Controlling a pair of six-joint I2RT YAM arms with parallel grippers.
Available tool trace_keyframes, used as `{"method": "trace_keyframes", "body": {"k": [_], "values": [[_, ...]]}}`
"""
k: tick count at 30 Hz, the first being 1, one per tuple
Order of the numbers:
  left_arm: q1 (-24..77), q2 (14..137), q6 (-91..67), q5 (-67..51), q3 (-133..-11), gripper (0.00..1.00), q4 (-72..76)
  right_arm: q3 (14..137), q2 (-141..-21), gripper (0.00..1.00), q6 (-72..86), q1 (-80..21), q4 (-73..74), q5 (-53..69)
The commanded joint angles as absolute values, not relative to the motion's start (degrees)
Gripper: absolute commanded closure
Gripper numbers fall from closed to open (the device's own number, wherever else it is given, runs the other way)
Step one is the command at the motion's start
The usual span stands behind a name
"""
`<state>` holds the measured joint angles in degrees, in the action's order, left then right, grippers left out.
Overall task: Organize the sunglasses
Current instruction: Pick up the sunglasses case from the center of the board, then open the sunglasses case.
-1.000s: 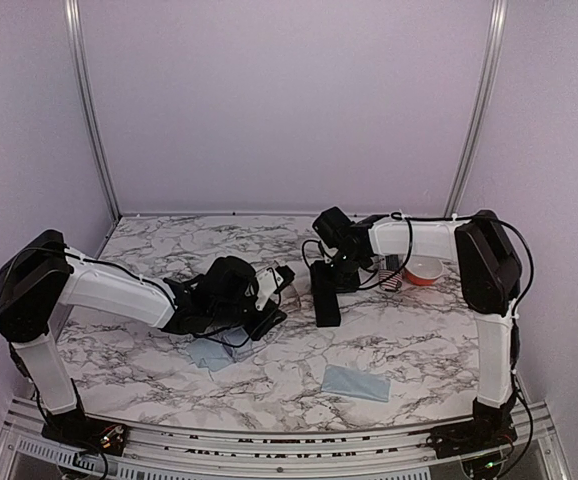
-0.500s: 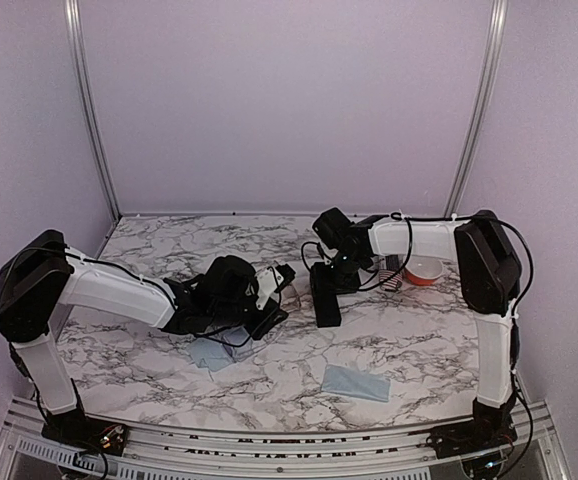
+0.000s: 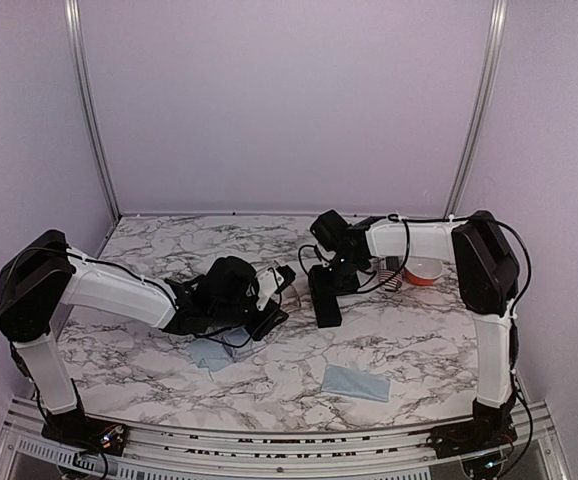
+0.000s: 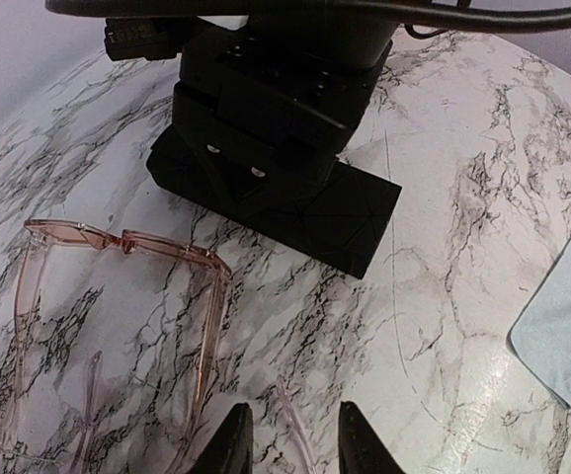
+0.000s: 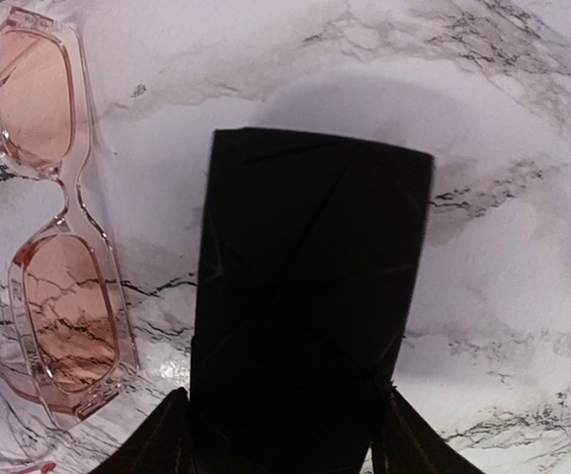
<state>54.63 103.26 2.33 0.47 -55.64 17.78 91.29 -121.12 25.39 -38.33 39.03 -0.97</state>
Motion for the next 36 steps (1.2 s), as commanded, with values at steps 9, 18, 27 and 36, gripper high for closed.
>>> {"method": "trace_keyframes", "body": {"k": [9, 18, 27, 36], "values": [[54.3, 104.0, 1.2, -1.1, -57.6, 0.70, 19.4, 93.1, -119.1, 0.59, 24.0, -39.5, 41.8, -1.2], [53.4, 103.6, -0.8, -3.7, -59.6, 0.71, 19.4, 82.0, -105.9, 0.58, 19.8, -39.4, 35.8, 10.2], [53.2, 105.9, -3.8, -8.2, -63.7, 0.74, 19.5, 70.5, -95.9, 0.58, 15.6, -41.1, 29.3, 23.1], [53.2, 108.5, -4.8, -8.1, -64.7, 0.75, 19.4, 66.5, -90.2, 0.58, 15.8, -42.0, 26.7, 24.9]]}}
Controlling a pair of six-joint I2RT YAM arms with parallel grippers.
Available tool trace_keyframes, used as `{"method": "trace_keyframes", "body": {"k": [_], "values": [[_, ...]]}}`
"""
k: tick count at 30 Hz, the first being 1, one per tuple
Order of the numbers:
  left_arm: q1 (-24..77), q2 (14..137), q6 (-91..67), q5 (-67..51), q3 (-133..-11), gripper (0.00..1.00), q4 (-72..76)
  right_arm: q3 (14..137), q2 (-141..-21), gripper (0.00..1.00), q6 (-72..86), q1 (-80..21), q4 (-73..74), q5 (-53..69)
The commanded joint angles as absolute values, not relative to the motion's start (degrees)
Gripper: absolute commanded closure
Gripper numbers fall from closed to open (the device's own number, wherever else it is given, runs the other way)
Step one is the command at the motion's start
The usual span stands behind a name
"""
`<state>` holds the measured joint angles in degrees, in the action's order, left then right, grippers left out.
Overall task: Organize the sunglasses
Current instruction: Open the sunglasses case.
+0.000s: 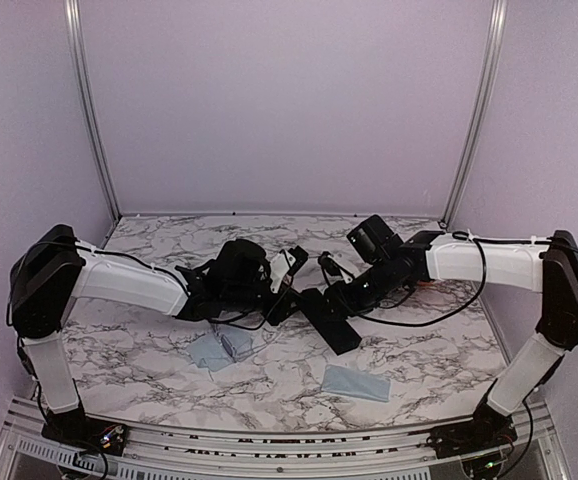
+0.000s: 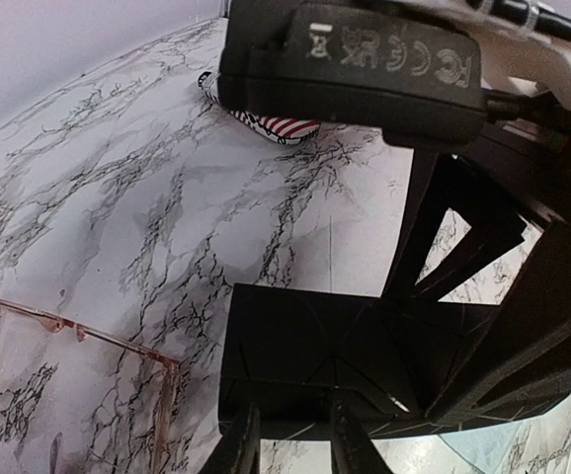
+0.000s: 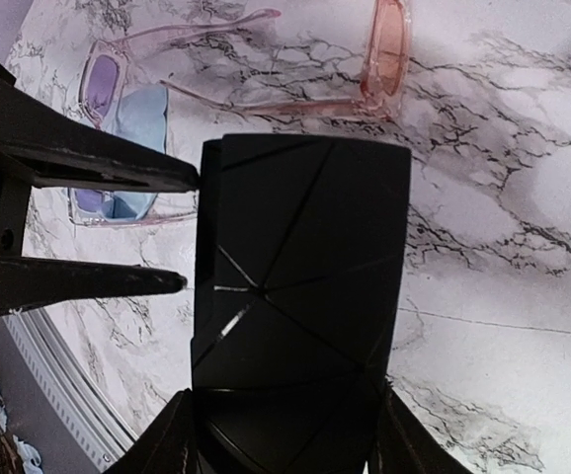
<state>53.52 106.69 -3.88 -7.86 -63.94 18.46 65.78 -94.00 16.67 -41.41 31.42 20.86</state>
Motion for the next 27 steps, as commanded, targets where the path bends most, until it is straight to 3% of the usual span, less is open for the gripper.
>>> {"method": "trace_keyframes", "body": {"k": [1, 18, 27], "values": [[53.2, 108.5, -4.9, -8.0, -64.6, 0.75, 19.4, 66.5, -89.8, 0.58, 15.9, -42.1, 26.6, 24.9], [53.1, 107.5, -3.8, -7.0, -62.4, 0.76, 19.4, 65.7, -88.1, 0.59, 16.8, -41.6, 25.4, 25.9], [52.0, 98.4, 2.7, -12.1, -56.5, 0.66, 19.6, 61.9, -87.4, 0.59, 13.6, -38.5, 20.5, 38.0]]}}
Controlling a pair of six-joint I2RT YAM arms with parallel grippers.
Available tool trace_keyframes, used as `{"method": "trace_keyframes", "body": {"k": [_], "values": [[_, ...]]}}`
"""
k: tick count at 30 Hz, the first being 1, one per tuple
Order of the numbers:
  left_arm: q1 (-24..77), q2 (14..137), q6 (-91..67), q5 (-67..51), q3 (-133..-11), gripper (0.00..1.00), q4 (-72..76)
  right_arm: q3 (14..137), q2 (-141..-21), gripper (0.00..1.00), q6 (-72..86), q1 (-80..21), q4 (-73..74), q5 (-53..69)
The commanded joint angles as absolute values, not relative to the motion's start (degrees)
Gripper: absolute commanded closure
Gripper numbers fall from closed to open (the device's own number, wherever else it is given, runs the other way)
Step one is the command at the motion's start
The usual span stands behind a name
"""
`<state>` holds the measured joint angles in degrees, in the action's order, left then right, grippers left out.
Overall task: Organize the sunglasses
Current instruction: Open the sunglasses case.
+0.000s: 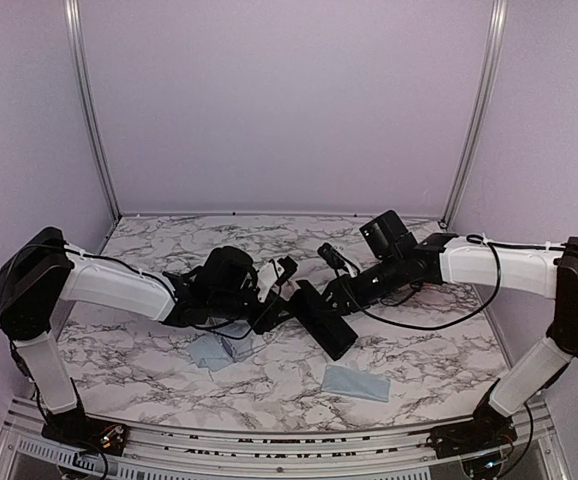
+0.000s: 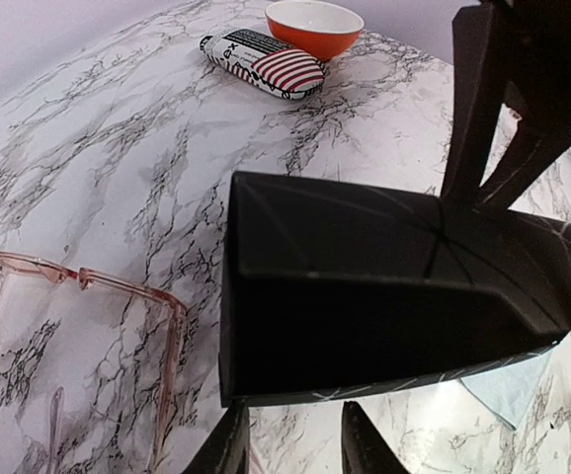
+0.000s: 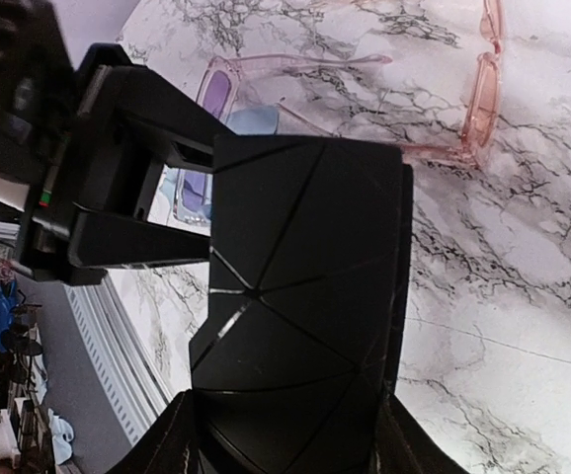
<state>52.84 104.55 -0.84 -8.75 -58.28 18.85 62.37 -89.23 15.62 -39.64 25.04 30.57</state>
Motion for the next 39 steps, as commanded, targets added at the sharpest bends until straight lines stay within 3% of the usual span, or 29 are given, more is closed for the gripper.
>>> {"method": "trace_keyframes", "body": {"k": [1, 9, 16, 23, 39], "values": [[52.0, 96.9, 3.4, -12.5, -55.8, 0.64, 19.7, 61.7, -87.4, 0.59, 13.4, -38.4, 20.2, 38.8], [50.0, 90.2, 4.1, -16.1, -54.9, 0.48, 19.4, 62.0, -87.7, 0.59, 10.8, -38.2, 20.3, 41.8], [45.3, 90.8, 4.7, -31.4, -55.0, 0.48, 19.4, 62.6, -85.5, 0.59, 10.0, -37.7, 18.7, 47.9], [44.6, 91.4, 6.2, -35.7, -56.1, 0.47, 19.1, 62.6, -85.6, 0.58, 8.8, -37.6, 19.2, 52.4], [44.6, 98.0, 3.3, -40.2, -59.6, 0.66, 18.6, 61.0, -88.7, 0.58, 9.8, -36.6, 14.7, 59.0]]}}
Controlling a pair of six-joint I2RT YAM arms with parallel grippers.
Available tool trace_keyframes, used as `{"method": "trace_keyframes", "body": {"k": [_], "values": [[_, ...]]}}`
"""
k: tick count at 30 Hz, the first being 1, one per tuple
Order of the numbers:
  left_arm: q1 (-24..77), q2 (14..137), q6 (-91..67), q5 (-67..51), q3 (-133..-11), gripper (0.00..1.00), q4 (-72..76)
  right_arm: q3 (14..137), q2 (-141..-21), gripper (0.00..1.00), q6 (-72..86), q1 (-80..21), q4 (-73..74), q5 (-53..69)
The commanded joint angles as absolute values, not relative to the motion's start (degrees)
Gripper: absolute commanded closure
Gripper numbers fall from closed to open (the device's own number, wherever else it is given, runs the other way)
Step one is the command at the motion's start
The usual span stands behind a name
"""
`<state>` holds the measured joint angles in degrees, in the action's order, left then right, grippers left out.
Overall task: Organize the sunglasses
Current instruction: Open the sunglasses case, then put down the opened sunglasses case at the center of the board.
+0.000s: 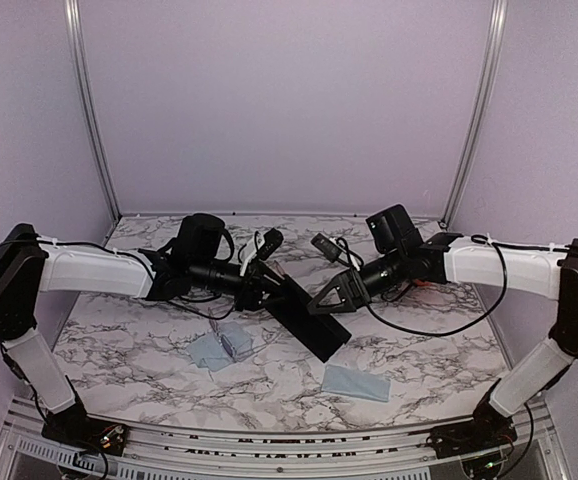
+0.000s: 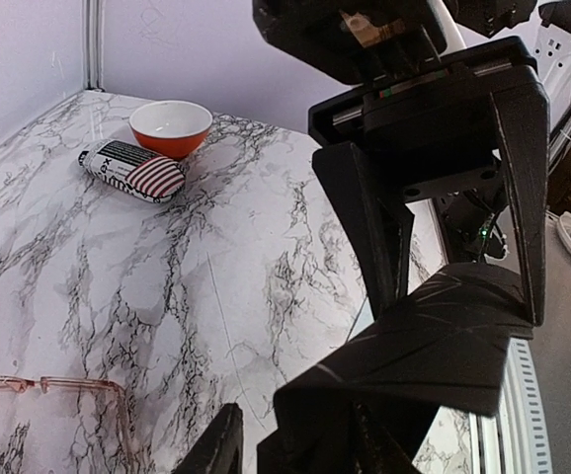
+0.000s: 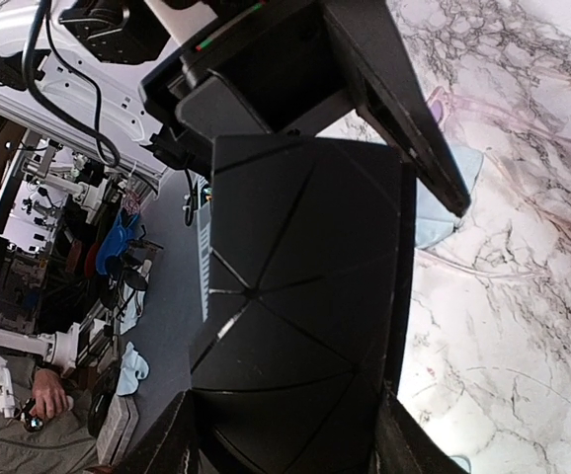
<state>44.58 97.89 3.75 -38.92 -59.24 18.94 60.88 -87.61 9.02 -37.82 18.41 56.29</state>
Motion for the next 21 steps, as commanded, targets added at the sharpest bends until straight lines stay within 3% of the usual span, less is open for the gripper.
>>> {"method": "trace_keyframes", "body": {"k": [1, 4, 7, 14, 21], "values": [[44.6, 97.7, 3.7, -39.6, -58.8, 0.71, 18.6, 60.7, -88.9, 0.58, 10.4, -36.1, 14.1, 59.2], [44.6, 97.1, 4.0, -39.3, -57.7, 0.89, 18.5, 59.6, -89.8, 0.58, 12.3, -35.1, 12.1, 60.6], [44.6, 96.5, 3.3, -40.9, -57.0, 0.97, 18.5, 59.4, -90.8, 0.56, 12.3, -34.7, 12.8, 59.0], [44.6, 96.5, -0.8, -39.8, -56.2, 0.95, 18.5, 62.0, -90.1, 0.42, 13.3, -31.5, 20.3, 47.2], [44.6, 99.5, -7.4, -36.5, -58.3, 0.92, 17.8, 67.0, -85.6, 0.38, 13.0, -31.1, 28.3, 34.9]]}}
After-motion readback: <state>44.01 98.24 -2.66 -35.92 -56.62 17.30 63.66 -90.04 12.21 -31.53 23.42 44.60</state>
